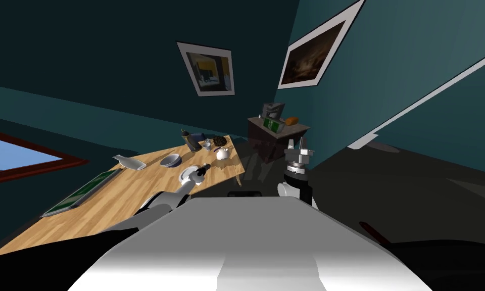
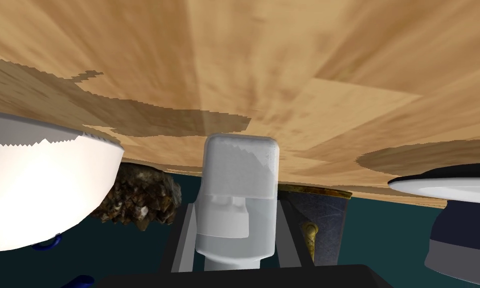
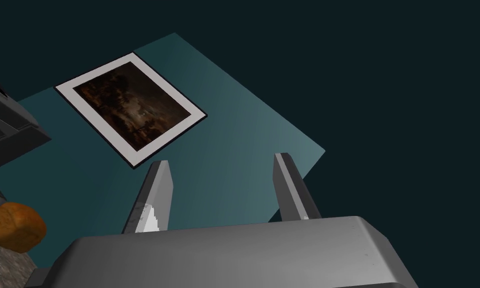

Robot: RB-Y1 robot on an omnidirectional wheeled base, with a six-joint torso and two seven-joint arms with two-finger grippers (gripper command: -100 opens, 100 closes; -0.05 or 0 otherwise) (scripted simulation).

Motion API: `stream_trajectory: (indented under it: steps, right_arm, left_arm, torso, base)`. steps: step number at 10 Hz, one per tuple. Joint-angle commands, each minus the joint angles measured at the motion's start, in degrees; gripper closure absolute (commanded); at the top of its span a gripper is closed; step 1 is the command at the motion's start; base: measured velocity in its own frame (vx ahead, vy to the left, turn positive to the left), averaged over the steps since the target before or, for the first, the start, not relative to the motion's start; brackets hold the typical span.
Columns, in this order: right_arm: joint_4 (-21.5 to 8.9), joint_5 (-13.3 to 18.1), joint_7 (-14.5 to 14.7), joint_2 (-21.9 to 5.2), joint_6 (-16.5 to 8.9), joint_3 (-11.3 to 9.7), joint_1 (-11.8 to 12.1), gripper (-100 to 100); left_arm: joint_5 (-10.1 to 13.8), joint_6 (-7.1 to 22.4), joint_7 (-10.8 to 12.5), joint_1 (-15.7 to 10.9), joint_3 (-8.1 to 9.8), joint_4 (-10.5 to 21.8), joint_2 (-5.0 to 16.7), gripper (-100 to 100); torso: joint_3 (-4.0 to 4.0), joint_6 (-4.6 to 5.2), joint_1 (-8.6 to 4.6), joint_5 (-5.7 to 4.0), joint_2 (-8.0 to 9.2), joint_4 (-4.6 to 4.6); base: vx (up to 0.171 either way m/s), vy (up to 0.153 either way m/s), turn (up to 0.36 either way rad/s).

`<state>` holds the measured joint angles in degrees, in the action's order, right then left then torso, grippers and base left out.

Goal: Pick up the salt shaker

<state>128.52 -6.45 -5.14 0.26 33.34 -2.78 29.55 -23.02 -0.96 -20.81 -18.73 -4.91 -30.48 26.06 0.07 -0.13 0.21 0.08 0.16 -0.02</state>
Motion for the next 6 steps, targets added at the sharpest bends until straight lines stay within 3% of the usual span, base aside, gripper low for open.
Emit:
stream_trajectory:
  steps: [1, 4, 5, 6]
  right_arm:
    - [0.00, 0.00, 0.00, 0.00, 0.00, 0.00, 0.00, 0]
    - [0.00, 0.00, 0.00, 0.00, 0.00, 0.00, 0.00, 0]
    - [0.00, 0.00, 0.00, 0.00, 0.00, 0.00, 0.00, 0]
    - [0.00, 0.00, 0.00, 0.00, 0.00, 0.00, 0.00, 0]
  left_arm:
    - [-0.99, 0.91, -1.03, -2.33, 0.20, 0.97, -1.69, 100]
    - [-2.20, 3.52, -1.53, -4.97, -0.89, 0.35, -4.06, 100]
    - [-1.22, 3.34, -0.93, -3.72, -1.80, -0.67, -3.08, 100]
    - [-1.18, 3.69, -0.81, -3.85, -2.00, -0.79, -3.13, 0]
  torso:
    - [0.00, 0.00, 0.00, 0.00, 0.00, 0.00]
    - [0.03, 0.03, 0.01, 0.01, 0.05, 0.01]
    - [0.04, 0.02, -0.01, -0.02, 0.06, 0.03]
    - [0.01, 0.01, -0.08, -0.02, 0.01, 0.00]
  base:
    - [-0.028, 0.042, 0.153]
    - [-0.039, 0.051, 0.113]
    - [-0.016, 0.018, 0.020]
    - [0.000, 0.000, 0.000]
